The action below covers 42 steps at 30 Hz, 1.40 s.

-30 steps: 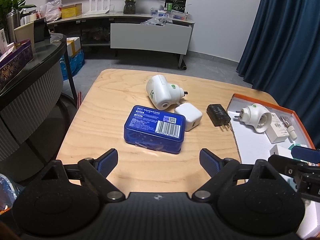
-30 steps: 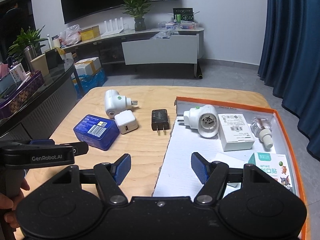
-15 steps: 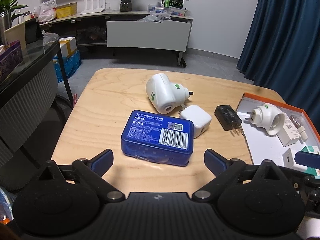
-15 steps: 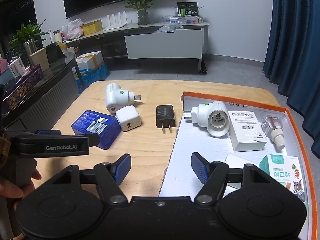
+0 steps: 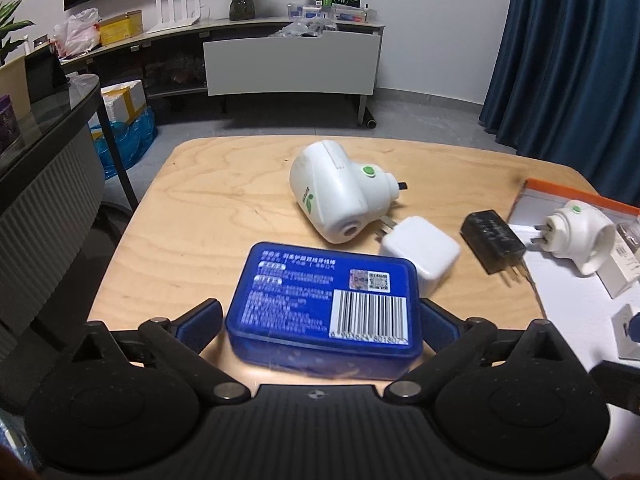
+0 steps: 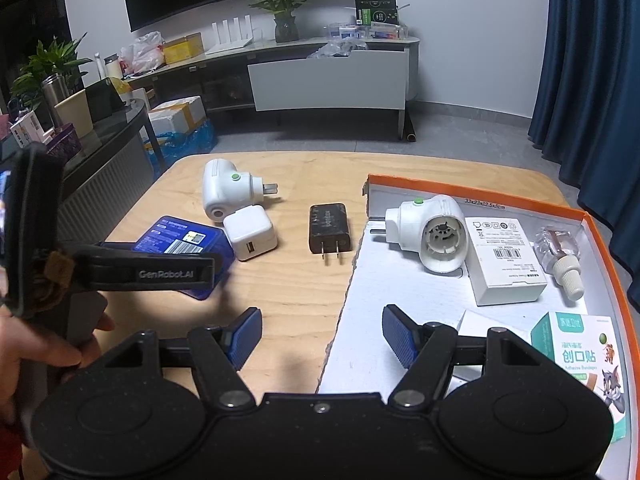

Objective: Organize rigid objects
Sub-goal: 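Grasp blue barcode case with left gripper while right gripper approaches white cube charger, then lift blue case with left gripper while right gripper grasps white cube charger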

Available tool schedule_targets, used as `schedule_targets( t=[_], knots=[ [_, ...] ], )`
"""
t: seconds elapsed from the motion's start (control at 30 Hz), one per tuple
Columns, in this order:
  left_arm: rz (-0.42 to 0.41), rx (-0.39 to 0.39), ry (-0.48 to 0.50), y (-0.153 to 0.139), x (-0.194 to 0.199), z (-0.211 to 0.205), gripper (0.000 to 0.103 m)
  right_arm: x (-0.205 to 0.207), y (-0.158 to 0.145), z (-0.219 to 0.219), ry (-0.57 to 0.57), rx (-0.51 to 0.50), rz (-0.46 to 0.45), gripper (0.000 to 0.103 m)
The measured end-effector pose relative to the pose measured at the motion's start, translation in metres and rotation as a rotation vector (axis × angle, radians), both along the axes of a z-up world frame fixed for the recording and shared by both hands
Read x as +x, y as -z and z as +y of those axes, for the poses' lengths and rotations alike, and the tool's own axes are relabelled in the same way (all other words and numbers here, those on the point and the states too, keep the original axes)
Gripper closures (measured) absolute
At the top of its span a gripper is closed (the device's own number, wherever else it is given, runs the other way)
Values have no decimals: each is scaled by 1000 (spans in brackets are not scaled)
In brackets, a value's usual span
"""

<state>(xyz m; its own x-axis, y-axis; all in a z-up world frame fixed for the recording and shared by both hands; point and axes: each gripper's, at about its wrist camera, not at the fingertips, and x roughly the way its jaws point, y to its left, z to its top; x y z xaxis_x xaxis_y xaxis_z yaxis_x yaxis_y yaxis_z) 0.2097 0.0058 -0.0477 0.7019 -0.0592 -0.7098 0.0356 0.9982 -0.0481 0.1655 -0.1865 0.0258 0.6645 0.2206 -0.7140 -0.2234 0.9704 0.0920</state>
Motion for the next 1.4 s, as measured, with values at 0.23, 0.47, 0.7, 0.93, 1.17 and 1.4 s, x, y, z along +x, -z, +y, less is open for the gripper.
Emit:
schedule_targets(
  t=[0.23, 0.47, 0.7, 0.93, 1.17, 1.4],
  knots=[
    [-18, -10, 25, -1, -3, 6, 10, 12, 3, 5, -37, 19, 2, 24],
    [-51, -3, -43, -20, -23, 30, 10, 41, 5, 27, -139, 61, 12, 24],
    [-58, -19, -102, -27, -33, 50, 10, 81, 20, 68, -226, 29, 42, 24],
    [-67, -58, -112, -27, -33, 54, 10, 112, 39, 85, -234, -2, 69, 25],
    [-70, -68, -116, -27, -35, 55, 10, 105, 39, 94, -263, -54, 17, 52],
    [-82, -68, -114, -35, -46, 50, 10, 73, 24, 86, -246, -26, -2, 52]
  ],
)
